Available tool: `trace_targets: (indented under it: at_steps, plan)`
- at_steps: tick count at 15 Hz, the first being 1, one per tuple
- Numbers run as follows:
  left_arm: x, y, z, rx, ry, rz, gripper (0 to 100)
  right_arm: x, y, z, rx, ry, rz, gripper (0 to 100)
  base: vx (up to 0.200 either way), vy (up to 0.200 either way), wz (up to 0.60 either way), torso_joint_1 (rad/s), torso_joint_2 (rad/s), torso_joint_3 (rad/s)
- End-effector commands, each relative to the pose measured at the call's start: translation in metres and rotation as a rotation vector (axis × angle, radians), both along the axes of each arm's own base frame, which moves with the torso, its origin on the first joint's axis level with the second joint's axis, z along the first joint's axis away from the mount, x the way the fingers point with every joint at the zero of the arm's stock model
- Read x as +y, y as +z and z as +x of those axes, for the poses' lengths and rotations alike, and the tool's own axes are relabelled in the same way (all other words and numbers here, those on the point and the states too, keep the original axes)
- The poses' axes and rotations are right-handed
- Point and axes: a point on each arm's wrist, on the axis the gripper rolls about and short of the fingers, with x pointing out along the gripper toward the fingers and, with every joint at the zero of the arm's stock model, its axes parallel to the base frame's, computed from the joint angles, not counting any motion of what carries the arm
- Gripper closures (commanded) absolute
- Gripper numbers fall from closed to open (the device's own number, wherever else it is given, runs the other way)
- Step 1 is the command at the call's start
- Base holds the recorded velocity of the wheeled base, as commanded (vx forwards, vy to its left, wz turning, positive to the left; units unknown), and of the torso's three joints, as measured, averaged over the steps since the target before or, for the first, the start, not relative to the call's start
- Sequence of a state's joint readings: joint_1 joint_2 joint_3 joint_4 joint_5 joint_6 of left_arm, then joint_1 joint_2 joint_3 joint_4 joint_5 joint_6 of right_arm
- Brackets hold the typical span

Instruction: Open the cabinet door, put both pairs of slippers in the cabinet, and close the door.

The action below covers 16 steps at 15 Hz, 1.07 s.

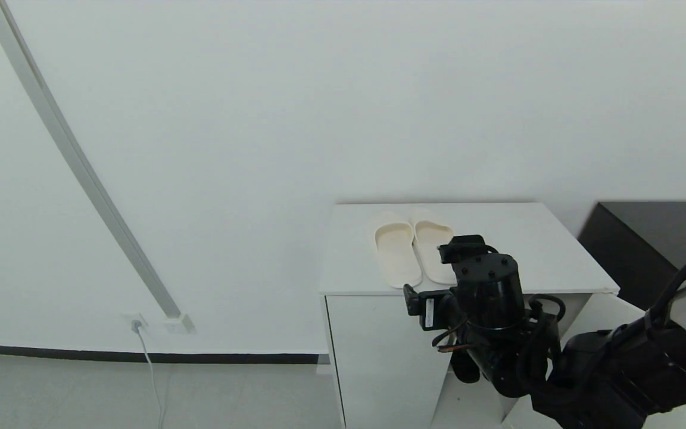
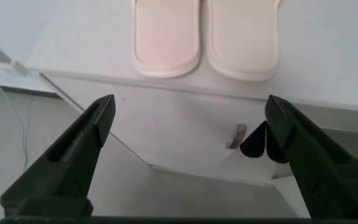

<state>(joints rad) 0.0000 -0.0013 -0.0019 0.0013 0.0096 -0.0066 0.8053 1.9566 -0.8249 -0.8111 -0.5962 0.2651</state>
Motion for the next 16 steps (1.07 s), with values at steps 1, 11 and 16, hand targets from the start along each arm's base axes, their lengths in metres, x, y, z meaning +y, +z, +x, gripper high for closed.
trace_targets:
  at_steps: [1,11,16]
  plan:
    - [0.000,0.000,0.000,0.002,0.000,0.000,100,-0.003,0.003,0.004,-0.010,-0.013,0.012,0,0.200,0.000,0.00,0.007,0.00,0.007]
    - [0.000,0.000,0.000,0.002,0.003,-0.004,100,0.007,-0.045,0.023,-0.017,-0.011,0.014,0,0.120,0.000,0.00,0.001,0.00,0.002]
    - [0.000,0.000,0.000,0.000,0.003,-0.004,100,0.009,-0.058,0.059,-0.051,-0.017,-0.007,0,0.000,0.000,0.00,0.000,0.00,0.000]
